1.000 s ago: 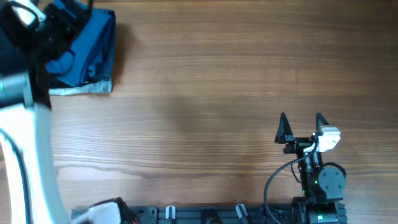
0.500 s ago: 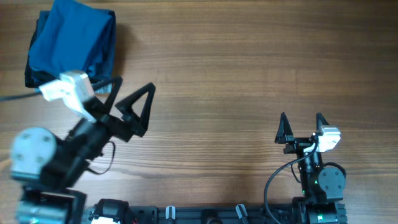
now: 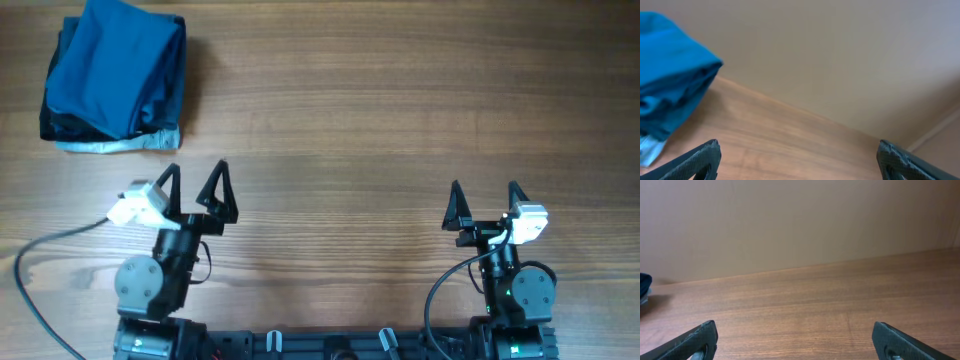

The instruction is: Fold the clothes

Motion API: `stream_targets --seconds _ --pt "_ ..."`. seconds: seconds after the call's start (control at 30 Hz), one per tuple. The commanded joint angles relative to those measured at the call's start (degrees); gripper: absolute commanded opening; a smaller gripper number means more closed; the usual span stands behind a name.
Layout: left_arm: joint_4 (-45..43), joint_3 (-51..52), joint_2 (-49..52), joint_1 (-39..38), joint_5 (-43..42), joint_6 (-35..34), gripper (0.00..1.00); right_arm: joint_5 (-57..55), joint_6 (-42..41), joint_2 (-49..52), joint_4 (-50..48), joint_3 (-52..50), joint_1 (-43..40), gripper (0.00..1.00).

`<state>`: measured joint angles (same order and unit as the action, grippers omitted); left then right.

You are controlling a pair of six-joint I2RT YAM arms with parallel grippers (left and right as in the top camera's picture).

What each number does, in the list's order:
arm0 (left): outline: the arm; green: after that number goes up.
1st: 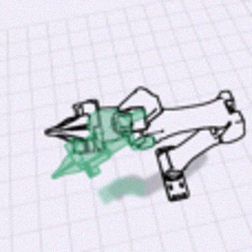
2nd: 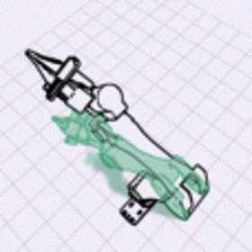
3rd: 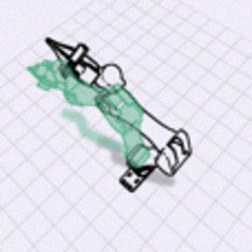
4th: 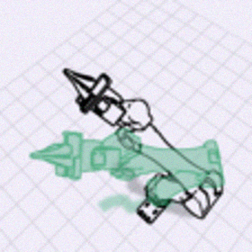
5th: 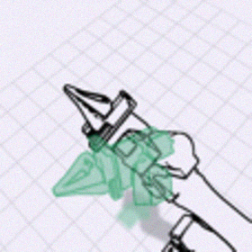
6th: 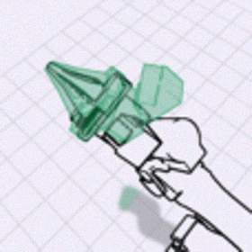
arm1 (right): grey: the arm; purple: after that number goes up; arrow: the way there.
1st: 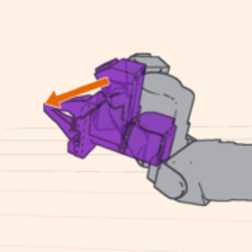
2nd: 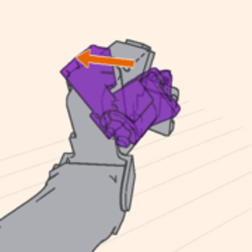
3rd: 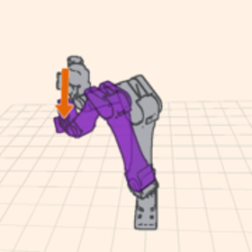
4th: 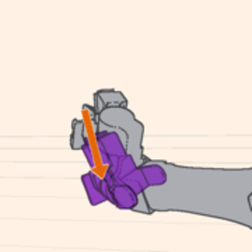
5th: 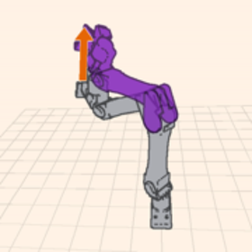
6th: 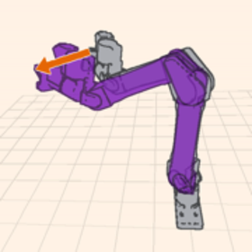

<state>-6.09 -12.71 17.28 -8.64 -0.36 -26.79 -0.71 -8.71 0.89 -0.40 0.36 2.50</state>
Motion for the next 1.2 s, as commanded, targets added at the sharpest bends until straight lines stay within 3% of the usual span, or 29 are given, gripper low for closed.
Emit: stream_targets --seconds 0.0,0.53,0.77,1.17 --pt "-3.0 6.2 -4.9 -0.2 3.1 1.1 1.0 -1.2 1.0 -0.6 -0.2 -0.1 -0.3 1.0" --pt "-2.7 12.3 -8.2 -0.3 3.5 1.1 1.0 -1.2 1.0 -0.6 -0.2 -0.1 -0.3 1.0" --pt "8.1 12.3 -13.8 -0.2 4.7 1.6 1.0 -1.2 1.0 -0.6 -0.2 -0.1 -0.3 1.0" --pt "9.9 12.3 -17.2 -0.1 4.7 24.6 1.0 -1.2 1.0 -0.6 -0.2 -0.1 -0.3 1.0"
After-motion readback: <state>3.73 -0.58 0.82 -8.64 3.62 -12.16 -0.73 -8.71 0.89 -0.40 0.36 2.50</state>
